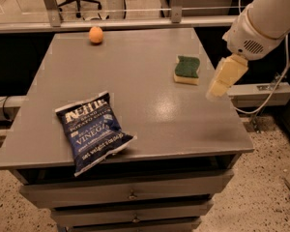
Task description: Move sponge near blue chip bag
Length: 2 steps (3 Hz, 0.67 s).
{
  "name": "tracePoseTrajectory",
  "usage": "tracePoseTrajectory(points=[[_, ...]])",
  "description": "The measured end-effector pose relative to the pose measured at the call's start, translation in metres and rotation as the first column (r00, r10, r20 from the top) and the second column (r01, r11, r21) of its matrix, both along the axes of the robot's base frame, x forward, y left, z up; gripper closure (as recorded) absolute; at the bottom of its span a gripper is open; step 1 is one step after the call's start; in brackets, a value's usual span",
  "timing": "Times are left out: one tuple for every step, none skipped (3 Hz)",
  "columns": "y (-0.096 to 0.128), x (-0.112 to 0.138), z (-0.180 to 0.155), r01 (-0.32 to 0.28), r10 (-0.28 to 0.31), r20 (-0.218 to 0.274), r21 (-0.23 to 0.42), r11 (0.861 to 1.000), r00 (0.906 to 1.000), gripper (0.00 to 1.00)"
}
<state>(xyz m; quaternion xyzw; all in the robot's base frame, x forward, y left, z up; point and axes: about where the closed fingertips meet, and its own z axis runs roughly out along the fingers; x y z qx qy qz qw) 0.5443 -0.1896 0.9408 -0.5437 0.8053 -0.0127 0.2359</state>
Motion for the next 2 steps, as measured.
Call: tracePoseTrajectory(points=[[-0.002, 0.042, -0.013, 0.109, -0.110, 0.039, 0.044, 0.993, 0.9931, 0.00], [-0.005, 0.074, -0.033, 0.213, -0.221, 0.066, 0.109, 0.971, 0.9731, 0.00]])
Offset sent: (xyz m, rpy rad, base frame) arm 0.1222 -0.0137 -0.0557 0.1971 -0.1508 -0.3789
